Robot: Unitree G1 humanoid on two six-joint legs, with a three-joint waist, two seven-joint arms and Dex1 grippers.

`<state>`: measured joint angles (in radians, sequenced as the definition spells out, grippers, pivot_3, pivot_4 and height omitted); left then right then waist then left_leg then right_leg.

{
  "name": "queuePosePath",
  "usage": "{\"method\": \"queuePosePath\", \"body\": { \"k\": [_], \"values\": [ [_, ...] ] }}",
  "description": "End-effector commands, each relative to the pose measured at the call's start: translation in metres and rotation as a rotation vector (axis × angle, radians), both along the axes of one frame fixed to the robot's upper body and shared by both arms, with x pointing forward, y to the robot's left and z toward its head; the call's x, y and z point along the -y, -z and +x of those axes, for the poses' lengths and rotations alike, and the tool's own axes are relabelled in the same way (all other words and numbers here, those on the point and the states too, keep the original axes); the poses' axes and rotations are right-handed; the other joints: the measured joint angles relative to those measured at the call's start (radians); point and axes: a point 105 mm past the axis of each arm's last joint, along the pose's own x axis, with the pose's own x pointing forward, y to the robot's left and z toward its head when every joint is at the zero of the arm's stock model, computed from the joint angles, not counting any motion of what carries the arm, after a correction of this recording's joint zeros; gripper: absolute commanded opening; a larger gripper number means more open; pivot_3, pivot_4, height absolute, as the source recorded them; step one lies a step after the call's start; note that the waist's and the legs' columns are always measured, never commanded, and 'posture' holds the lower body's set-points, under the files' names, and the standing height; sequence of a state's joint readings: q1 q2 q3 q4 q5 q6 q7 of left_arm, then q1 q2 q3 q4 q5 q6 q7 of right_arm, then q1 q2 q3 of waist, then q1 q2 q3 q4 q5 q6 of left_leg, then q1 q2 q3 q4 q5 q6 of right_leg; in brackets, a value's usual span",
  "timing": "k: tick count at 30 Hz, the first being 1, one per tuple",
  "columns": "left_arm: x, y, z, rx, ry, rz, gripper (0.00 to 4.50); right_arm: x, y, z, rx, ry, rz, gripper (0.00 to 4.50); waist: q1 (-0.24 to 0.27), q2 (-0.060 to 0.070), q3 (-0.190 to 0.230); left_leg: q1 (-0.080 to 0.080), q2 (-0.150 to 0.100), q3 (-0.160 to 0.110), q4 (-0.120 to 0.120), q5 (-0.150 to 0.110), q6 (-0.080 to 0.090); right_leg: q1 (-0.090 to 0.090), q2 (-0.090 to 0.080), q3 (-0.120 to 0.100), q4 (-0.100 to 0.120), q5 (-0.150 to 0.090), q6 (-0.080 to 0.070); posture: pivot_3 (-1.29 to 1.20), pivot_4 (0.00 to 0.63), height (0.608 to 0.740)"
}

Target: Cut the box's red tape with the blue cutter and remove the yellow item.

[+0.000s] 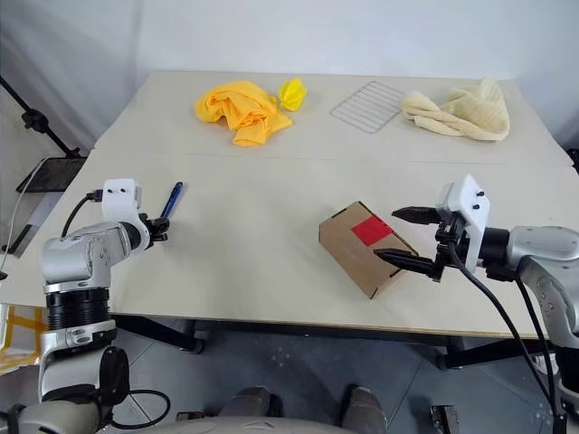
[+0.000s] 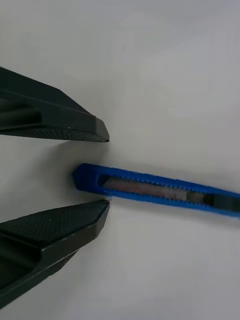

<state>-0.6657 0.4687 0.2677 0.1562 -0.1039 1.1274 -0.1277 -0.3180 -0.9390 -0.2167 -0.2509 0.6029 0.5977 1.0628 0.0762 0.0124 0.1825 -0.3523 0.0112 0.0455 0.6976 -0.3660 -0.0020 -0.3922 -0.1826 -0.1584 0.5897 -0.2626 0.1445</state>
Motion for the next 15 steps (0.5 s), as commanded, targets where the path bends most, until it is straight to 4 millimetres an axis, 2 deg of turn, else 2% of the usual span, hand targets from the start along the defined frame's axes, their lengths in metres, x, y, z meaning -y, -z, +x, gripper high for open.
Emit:
{"method": "queuePosePath", "body": {
  "k": [1,12,15],
  "values": [
    [0.0107,0.0475,-0.0084,-0.18,0.048,-0.033,1.95,-0.0019,-0.0095,-0.0012,0.036,-0.011,-0.013,4.5,0.001,0.002,-0.001,0.0,0.0,0.0,0.0,0.0,0.0,0.0,0.0,0.0,0.0,0.0,0.0,0.0,0.15,0.74],
    [0.0071,0.0505,-0.0014,-0.185,0.071,-0.062,1.95,-0.0018,-0.0097,-0.0015,0.036,-0.006,-0.008,4.5,0.002,0.011,-0.006,0.001,0.0,0.0,0.0,0.0,0.001,0.001,0.0,0.0,0.001,0.0,0.0,0.0,0.15,0.74],
    [0.006,0.0509,0.0004,-0.183,0.066,-0.067,1.34,-0.0018,-0.0101,-0.0009,0.036,-0.005,-0.007,4.5,0.002,0.011,-0.007,0.001,0.0,0.0,0.0,0.001,0.001,0.001,0.0,0.0,0.001,0.001,-0.001,0.0,0.15,0.74]
  ]
}}
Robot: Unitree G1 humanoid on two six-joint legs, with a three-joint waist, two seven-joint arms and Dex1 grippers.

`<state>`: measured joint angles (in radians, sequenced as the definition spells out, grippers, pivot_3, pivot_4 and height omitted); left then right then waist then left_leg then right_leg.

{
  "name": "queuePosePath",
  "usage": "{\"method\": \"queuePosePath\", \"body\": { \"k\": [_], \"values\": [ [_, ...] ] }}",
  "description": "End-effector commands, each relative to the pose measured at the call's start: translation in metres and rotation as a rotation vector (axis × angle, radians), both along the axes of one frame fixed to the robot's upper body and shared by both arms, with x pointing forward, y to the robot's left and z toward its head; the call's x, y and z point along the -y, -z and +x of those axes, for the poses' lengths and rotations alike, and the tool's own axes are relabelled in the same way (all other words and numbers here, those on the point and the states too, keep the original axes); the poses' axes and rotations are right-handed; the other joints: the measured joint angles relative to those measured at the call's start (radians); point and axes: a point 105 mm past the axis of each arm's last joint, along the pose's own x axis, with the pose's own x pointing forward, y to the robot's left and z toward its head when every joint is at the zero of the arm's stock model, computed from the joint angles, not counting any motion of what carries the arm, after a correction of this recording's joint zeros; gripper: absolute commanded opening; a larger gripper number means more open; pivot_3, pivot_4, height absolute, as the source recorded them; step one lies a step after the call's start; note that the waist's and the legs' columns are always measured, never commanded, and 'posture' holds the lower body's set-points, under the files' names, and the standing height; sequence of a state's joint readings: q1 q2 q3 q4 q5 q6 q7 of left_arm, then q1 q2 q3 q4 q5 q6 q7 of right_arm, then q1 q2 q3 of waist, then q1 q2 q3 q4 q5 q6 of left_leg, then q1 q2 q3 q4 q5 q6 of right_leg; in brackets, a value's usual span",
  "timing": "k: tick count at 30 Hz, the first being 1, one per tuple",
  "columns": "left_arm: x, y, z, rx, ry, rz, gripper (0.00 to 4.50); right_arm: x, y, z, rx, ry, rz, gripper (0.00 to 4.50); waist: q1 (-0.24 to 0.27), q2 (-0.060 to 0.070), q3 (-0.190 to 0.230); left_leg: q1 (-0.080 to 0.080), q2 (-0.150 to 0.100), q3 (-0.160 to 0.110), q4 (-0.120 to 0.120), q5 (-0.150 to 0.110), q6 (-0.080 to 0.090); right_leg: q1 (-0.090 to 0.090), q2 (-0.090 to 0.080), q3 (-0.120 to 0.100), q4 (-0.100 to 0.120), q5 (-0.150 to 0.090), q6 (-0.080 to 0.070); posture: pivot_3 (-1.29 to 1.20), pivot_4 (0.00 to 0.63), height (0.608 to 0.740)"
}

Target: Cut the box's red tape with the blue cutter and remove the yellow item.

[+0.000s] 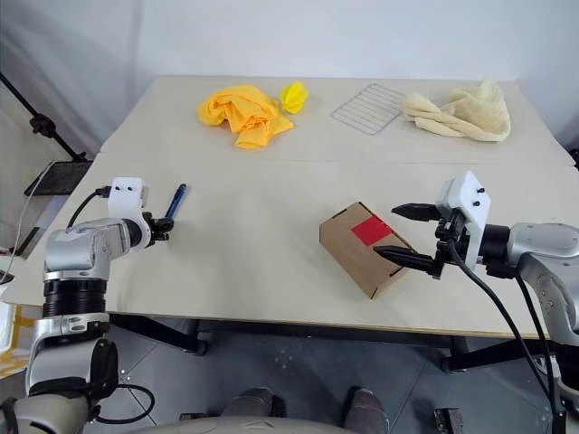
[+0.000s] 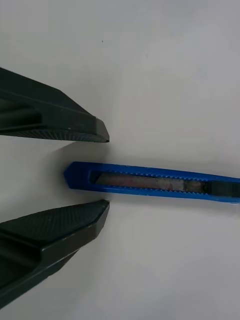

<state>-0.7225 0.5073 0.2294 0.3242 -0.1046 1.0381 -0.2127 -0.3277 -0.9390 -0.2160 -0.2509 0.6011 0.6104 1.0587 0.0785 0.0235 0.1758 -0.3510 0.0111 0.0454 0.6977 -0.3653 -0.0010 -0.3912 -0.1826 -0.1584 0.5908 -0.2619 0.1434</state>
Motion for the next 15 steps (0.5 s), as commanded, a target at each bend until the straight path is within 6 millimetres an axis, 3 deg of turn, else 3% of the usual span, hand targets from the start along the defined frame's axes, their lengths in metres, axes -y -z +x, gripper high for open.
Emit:
{"method": "queuePosePath", "body": {
  "k": [1,3,12,15],
  "values": [
    [0.007,0.046,-0.01,-0.161,0.008,-0.041,1.06,-0.002,-0.009,-0.002,0.037,-0.011,-0.007,4.5,-0.001,0.0,0.0,0.0,0.0,0.0,0.0,0.0,0.0,0.0,0.0,0.0,0.0,0.0,0.0,0.0,0.15,0.74],
    [0.008,0.043,-0.01,-0.155,0.019,-0.03,0.48,-0.002,-0.009,-0.002,0.037,-0.009,-0.007,4.5,-0.002,0.001,-0.001,0.0,0.0,0.0,0.0,0.0,0.0,0.0,0.0,0.0,0.0,0.001,-0.001,0.0,0.15,0.74],
    [0.006,0.037,-0.013,-0.153,0.045,0.014,0.48,-0.001,-0.009,-0.002,0.034,-0.004,-0.009,4.5,-0.005,0.002,-0.001,0.0,0.0,0.0,0.0,0.0,0.0,0.0,0.0,0.0,0.0,0.001,-0.001,0.0,0.15,0.74],
    [0.011,0.029,-0.019,-0.127,0.126,0.042,0.48,0.0,-0.011,-0.003,0.039,-0.003,-0.006,4.5,-0.011,0.001,-0.001,-0.001,0.0,0.0,-0.001,0.0,0.0,-0.001,0.0,0.0,-0.001,0.001,0.0,0.0,0.15,0.74]
  ]
}}
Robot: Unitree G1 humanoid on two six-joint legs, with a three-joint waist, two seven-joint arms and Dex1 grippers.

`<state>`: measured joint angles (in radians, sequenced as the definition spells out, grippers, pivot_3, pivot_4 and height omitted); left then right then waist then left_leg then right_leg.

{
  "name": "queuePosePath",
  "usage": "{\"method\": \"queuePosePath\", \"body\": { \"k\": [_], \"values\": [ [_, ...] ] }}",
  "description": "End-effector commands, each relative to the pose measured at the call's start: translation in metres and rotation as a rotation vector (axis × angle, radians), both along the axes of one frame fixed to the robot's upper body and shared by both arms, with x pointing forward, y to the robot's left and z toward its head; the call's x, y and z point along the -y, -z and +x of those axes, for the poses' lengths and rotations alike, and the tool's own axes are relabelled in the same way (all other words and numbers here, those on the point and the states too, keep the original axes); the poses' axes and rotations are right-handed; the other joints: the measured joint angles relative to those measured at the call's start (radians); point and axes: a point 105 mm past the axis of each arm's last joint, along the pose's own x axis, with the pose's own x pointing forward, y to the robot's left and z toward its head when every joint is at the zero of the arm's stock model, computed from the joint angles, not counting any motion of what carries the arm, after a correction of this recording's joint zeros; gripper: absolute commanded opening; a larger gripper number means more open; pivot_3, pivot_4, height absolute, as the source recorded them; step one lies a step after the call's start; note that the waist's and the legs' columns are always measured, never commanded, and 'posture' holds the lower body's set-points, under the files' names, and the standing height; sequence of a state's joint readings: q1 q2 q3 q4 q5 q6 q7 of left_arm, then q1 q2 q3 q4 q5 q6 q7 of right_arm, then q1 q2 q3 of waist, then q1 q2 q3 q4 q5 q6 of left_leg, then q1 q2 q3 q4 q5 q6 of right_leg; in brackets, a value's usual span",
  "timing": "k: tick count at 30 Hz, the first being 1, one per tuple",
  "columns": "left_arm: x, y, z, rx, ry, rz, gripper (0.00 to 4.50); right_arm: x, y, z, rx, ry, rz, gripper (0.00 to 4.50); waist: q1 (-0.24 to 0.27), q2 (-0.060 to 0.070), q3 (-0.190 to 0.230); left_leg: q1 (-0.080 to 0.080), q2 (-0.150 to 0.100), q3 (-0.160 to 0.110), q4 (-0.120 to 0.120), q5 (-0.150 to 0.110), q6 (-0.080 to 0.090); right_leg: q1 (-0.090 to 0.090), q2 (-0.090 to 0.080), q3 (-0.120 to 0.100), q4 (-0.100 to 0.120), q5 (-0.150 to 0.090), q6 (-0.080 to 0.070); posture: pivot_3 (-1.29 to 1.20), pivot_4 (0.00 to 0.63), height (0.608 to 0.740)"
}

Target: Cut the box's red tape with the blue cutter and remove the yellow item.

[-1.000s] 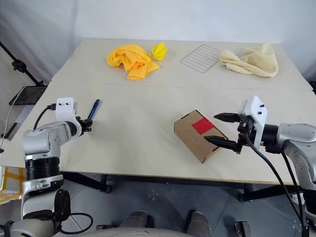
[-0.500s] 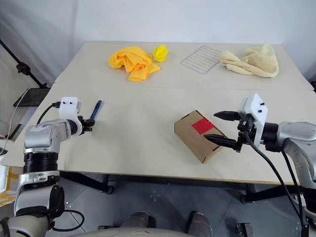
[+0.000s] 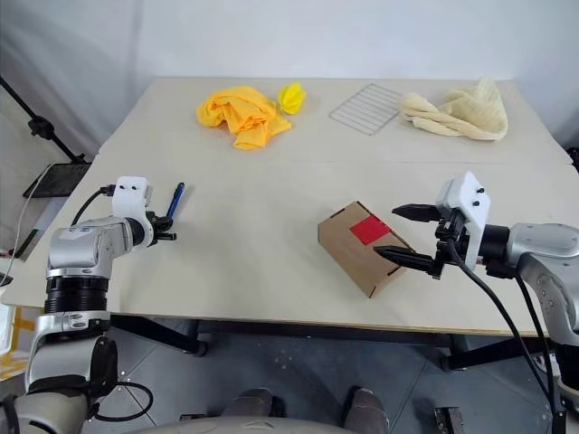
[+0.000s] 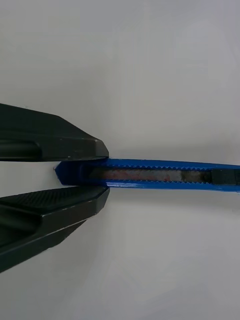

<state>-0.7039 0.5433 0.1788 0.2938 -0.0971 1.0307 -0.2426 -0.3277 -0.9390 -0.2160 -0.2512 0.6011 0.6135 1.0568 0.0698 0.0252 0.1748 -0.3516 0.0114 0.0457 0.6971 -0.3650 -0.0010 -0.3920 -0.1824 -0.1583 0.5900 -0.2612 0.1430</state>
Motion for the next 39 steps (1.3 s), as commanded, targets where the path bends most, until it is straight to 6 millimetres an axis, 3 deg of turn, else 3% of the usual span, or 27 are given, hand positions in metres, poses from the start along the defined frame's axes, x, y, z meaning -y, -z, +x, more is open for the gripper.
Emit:
{"method": "queuePosePath", "body": {
  "k": [1,7,14,16,20,25,27,29,31,34,39],
  "values": [
    [0.017,0.026,-0.02,-0.105,0.159,-0.001,0.48,-0.001,-0.012,-0.004,0.044,-0.008,-0.006,4.5,-0.007,-0.001,0.001,0.0,0.0,0.0,0.0,0.0,0.0,0.0,0.0,0.0,0.0,0.0,0.0,0.0,0.15,0.74],
    [0.044,0.014,-0.052,-0.045,0.522,0.001,0.48,-0.007,-0.02,-0.009,0.057,-0.036,-0.014,4.5,-0.021,-0.004,0.002,-0.001,0.0,0.001,-0.004,0.0,-0.001,-0.001,0.0,0.0,-0.005,0.0,0.0,0.0,0.15,0.74],
    [0.079,0.01,-0.108,-0.034,0.995,-0.029,0.48,-0.033,-0.033,-0.021,0.068,-0.112,0.006,4.5,-0.024,-0.01,0.006,-0.003,0.001,0.001,-0.006,-0.001,-0.001,-0.003,0.001,-0.001,-0.007,0.0,0.0,0.0,0.15,0.74],
    [0.083,0.016,-0.123,-0.096,1.095,-0.003,0.44,-0.048,-0.031,-0.028,0.061,-0.152,0.0,3.92,-0.025,-0.012,0.008,-0.003,0.002,0.001,-0.006,-0.002,-0.001,-0.003,0.002,-0.001,-0.007,0.0,0.0,0.0,0.15,0.74],
    [0.095,0.023,-0.135,-0.123,1.239,0.109,0.44,-0.087,-0.017,-0.043,0.07,-0.24,-0.036,2.5,-0.031,-0.012,0.008,-0.004,0.003,0.001,-0.006,-0.003,-0.001,-0.004,0.002,-0.001,-0.008,0.0,0.0,0.0,0.15,0.74],
    [0.097,0.03,-0.138,-0.139,1.292,0.175,0.44,-0.104,-0.013,-0.039,0.094,-0.199,0.001,0.73,-0.03,-0.012,0.008,-0.004,0.002,0.001,-0.006,-0.004,0.001,-0.004,0.002,0.0,-0.008,0.0,0.0,0.0,0.15,0.74],
    [0.106,0.032,-0.134,-0.105,1.32,0.252,0.44,-0.118,0.019,-0.04,0.112,-0.242,-0.167,0.01,-0.03,-0.012,0.008,-0.004,0.002,0.002,-0.006,-0.004,0.002,-0.005,0.002,0.0,-0.008,0.0,0.0,0.0,0.15,0.74],
    [0.108,0.032,-0.127,-0.063,1.333,0.347,0.44,-0.127,0.042,-0.044,0.145,-0.324,-0.289,0.01,-0.027,-0.012,0.008,-0.004,0.002,0.002,-0.006,-0.004,0.002,-0.005,0.002,0.0,-0.008,0.0,0.0,0.0,0.15,0.74],
    [0.107,0.032,-0.125,-0.042,1.341,0.395,0.44,-0.135,0.051,-0.045,0.171,-0.36,-0.314,0.01,-0.025,-0.011,0.008,-0.004,0.001,0.003,-0.006,-0.004,0.002,-0.005,0.002,0.0,-0.008,0.0,0.001,0.0,0.15,0.74],
    [0.107,0.034,-0.129,-0.03,1.381,0.445,0.44,-0.154,0.06,-0.051,0.166,-0.434,-0.305,0.01,-0.026,-0.012,0.008,-0.004,0.002,0.003,-0.005,-0.004,0.002,-0.005,0.002,0.0,-0.008,0.0,0.001,0.0,0.15,0.74],
    [0.105,0.037,-0.131,-0.031,1.402,0.498,0.44,-0.167,0.068,-0.049,0.176,-0.481,-0.329,0.01,-0.026,-0.012,0.008,-0.004,0.002,0.003,-0.004,-0.004,0.002,-0.005,0.002,0.0,-0.007,0.0,0.001,0.0,0.15,0.74]
  ]
}}
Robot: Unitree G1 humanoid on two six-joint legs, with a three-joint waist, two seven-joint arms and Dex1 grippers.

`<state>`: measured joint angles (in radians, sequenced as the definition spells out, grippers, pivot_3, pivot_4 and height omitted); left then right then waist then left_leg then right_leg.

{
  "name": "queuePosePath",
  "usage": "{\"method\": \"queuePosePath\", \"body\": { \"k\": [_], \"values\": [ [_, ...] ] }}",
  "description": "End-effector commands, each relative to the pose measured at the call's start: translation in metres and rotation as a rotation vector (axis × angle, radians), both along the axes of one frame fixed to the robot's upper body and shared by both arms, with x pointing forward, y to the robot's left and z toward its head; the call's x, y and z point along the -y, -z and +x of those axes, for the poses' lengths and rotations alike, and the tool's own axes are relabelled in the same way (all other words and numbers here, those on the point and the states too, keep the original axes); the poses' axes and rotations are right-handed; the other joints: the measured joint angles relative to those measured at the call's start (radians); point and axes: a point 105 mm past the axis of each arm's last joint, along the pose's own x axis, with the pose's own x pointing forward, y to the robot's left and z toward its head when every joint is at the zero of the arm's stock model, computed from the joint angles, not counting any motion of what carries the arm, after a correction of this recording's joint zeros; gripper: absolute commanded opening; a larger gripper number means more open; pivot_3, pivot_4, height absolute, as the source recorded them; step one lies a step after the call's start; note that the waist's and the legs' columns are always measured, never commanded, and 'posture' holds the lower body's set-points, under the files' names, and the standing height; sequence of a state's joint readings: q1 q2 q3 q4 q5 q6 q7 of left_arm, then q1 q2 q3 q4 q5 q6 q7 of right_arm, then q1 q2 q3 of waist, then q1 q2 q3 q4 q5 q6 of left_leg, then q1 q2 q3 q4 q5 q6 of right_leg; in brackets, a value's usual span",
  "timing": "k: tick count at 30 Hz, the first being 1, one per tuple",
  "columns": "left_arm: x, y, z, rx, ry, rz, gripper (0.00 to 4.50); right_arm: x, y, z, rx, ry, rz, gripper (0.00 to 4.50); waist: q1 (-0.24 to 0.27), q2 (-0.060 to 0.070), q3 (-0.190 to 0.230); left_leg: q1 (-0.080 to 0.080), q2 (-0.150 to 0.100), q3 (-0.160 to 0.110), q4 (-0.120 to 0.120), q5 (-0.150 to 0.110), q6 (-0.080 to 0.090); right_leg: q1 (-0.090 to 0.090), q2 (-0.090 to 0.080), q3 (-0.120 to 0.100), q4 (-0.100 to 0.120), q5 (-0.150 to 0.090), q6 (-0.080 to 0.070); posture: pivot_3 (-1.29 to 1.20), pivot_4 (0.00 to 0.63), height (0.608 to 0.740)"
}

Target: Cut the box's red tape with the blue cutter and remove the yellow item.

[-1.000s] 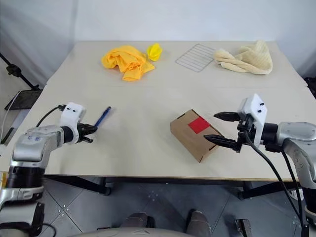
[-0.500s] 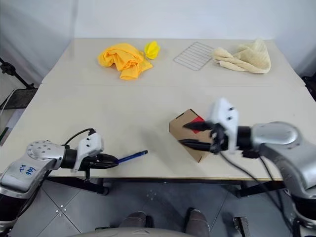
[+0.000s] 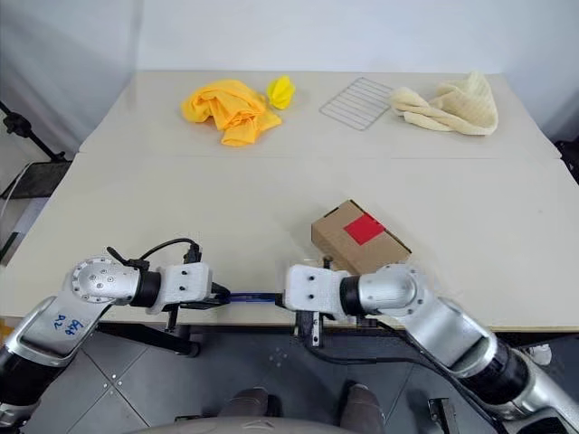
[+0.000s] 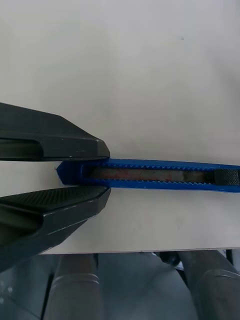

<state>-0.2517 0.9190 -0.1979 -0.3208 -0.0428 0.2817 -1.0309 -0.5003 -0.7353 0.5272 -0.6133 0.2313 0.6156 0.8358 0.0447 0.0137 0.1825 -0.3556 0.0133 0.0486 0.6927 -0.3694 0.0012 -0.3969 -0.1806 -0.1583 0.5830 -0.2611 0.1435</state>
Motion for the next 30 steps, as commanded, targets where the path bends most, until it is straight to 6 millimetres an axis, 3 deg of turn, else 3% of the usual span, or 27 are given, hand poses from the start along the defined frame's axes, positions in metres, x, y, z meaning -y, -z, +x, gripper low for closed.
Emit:
{"method": "queuePosePath", "body": {
  "k": [1,12,20,30],
  "values": [
    [-0.006,0.021,-0.007,-0.026,0.011,0.085,0.44,-0.008,0.0,0.001,0.037,-0.045,-0.006,0.01,-0.001,0.0,0.0,0.0,0.0,0.0,0.0,0.0,0.0,0.0,0.0,0.0,0.0,0.0,0.0,0.0,0.15,0.74],
    [-0.001,0.027,-0.012,0.017,0.042,0.104,0.44,-0.005,0.026,0.021,0.077,-0.051,-0.076,0.01,-0.002,0.001,0.0,0.001,0.0,0.0,0.0,0.0,0.0,0.0,0.0,0.0,0.001,0.0,0.0,0.0,0.15,0.74],
    [0.0,0.029,-0.013,0.007,0.031,0.095,0.44,-0.002,0.044,0.018,0.065,-0.091,-0.124,0.01,-0.004,0.003,-0.002,0.001,0.0,0.001,0.0,0.0,0.0,0.001,0.0,0.0,0.001,0.0,0.0,0.0,0.15,0.74],
    [0.005,0.028,-0.013,-0.001,0.042,0.075,0.44,-0.022,0.058,0.026,0.085,-0.137,-0.13,0.01,-0.015,0.01,-0.008,0.004,0.0,0.0,0.0,0.0,0.0,0.003,0.0,0.0,0.002,0.0,0.0,0.0,0.15,0.74]
  ]
}}
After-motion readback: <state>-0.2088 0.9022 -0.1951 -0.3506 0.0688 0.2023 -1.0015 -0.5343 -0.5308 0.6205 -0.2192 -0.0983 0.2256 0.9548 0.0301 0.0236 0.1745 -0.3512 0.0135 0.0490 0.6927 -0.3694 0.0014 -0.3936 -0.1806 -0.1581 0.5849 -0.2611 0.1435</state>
